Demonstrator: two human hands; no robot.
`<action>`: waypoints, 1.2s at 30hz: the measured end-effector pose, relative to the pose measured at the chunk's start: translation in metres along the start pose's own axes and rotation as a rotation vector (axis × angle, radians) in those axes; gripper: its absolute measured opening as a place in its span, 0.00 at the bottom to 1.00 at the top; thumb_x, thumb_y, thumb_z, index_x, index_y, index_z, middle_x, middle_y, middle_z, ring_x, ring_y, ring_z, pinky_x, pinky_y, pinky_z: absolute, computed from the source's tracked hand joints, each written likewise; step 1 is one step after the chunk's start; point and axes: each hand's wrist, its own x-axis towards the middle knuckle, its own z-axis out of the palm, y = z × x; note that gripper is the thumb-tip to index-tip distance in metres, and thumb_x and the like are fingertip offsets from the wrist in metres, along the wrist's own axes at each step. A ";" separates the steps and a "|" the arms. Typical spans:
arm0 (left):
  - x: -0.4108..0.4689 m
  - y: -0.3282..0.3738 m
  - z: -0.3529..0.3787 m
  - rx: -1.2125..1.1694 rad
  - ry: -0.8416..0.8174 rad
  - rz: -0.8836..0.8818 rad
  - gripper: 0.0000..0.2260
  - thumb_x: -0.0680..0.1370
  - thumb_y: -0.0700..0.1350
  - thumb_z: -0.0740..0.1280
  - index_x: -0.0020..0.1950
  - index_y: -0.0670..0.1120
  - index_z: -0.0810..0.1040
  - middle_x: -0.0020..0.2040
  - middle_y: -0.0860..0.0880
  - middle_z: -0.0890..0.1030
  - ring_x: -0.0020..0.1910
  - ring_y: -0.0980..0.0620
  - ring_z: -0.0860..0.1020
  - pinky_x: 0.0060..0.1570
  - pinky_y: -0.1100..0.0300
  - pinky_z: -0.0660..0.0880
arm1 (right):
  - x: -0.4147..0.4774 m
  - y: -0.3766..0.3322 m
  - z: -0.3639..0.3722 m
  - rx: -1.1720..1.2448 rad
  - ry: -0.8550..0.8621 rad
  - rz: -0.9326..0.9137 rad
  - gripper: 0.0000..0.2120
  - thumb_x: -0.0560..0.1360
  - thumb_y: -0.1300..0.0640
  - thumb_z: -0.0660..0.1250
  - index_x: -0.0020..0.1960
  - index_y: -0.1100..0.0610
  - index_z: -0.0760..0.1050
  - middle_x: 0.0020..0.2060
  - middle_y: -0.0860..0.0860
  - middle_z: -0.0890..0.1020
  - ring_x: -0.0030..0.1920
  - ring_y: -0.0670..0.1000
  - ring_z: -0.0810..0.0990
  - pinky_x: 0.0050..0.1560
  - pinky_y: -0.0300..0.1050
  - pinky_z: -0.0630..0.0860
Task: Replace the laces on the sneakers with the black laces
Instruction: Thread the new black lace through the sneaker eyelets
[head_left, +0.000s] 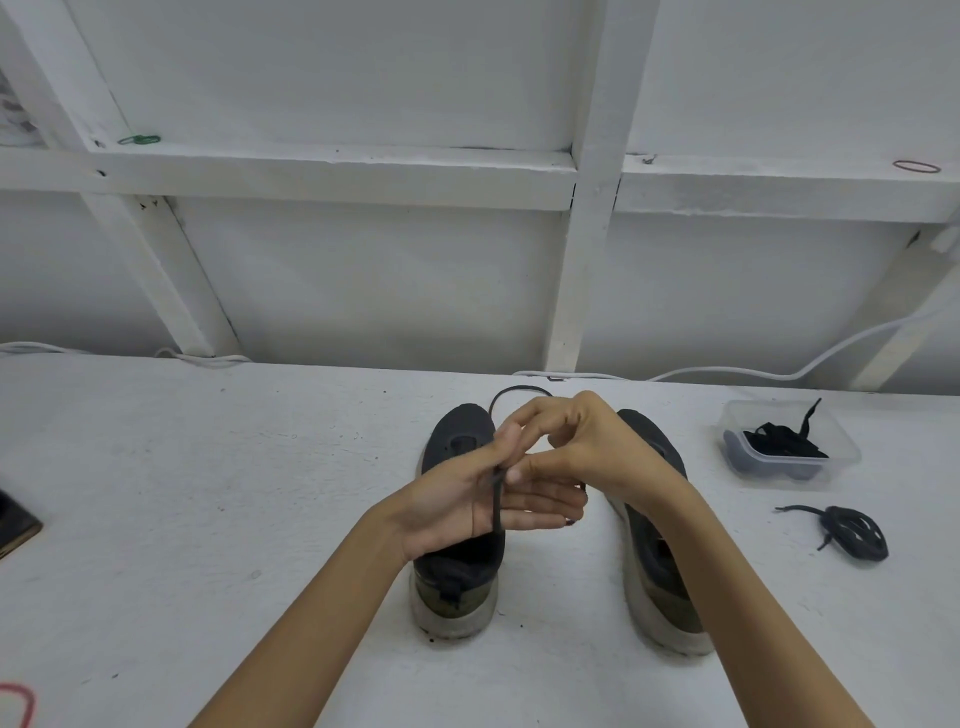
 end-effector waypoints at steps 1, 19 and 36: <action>0.000 0.000 0.000 0.004 0.001 0.025 0.24 0.82 0.55 0.53 0.70 0.40 0.70 0.57 0.35 0.81 0.59 0.40 0.79 0.59 0.54 0.77 | 0.000 0.001 -0.001 -0.008 -0.010 -0.002 0.06 0.65 0.65 0.79 0.40 0.59 0.85 0.45 0.50 0.84 0.40 0.47 0.80 0.41 0.49 0.74; -0.005 0.008 0.003 -0.071 0.085 0.066 0.17 0.79 0.48 0.58 0.55 0.43 0.85 0.51 0.42 0.85 0.52 0.47 0.84 0.50 0.61 0.79 | -0.009 0.042 -0.014 0.293 0.170 0.094 0.14 0.67 0.50 0.74 0.46 0.59 0.78 0.40 0.60 0.79 0.35 0.52 0.73 0.37 0.44 0.69; -0.011 0.068 -0.022 -0.059 0.155 0.425 0.15 0.78 0.39 0.58 0.55 0.41 0.83 0.52 0.41 0.84 0.53 0.46 0.83 0.50 0.61 0.80 | -0.030 0.079 0.025 -0.162 -0.044 0.237 0.09 0.67 0.53 0.79 0.36 0.52 0.79 0.28 0.46 0.76 0.27 0.44 0.69 0.32 0.38 0.67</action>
